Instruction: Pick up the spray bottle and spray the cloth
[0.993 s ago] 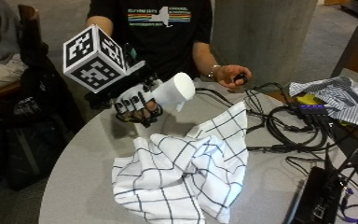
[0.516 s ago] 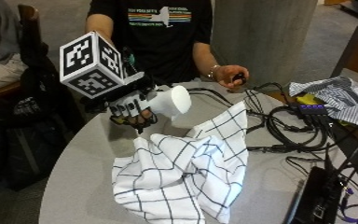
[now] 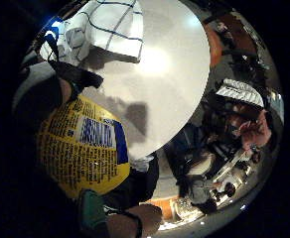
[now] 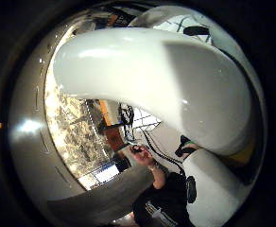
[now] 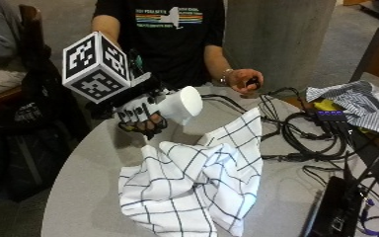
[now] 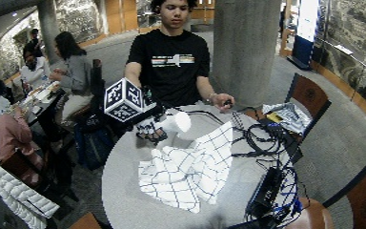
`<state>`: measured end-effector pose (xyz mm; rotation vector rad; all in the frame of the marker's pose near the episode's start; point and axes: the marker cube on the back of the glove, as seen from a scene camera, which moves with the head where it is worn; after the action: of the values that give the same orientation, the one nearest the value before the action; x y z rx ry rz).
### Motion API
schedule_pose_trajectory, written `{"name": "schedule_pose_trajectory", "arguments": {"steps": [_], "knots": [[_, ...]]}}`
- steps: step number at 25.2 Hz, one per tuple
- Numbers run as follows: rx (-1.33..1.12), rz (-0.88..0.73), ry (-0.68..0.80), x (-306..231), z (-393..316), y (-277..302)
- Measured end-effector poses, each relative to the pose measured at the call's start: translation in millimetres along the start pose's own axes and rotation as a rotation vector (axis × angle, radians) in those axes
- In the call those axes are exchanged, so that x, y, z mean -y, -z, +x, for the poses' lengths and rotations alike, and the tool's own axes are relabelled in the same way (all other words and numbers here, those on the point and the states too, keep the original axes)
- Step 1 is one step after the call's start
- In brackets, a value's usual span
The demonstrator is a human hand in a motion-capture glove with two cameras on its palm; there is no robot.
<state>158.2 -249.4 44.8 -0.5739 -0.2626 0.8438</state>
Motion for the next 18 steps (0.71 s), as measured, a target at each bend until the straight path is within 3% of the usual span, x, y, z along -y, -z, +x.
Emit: {"name": "schedule_pose_trajectory", "arguments": {"steps": [18], "knots": [[-0.011, 0.0, -0.022, 0.8, 1.0, -0.8]]}}
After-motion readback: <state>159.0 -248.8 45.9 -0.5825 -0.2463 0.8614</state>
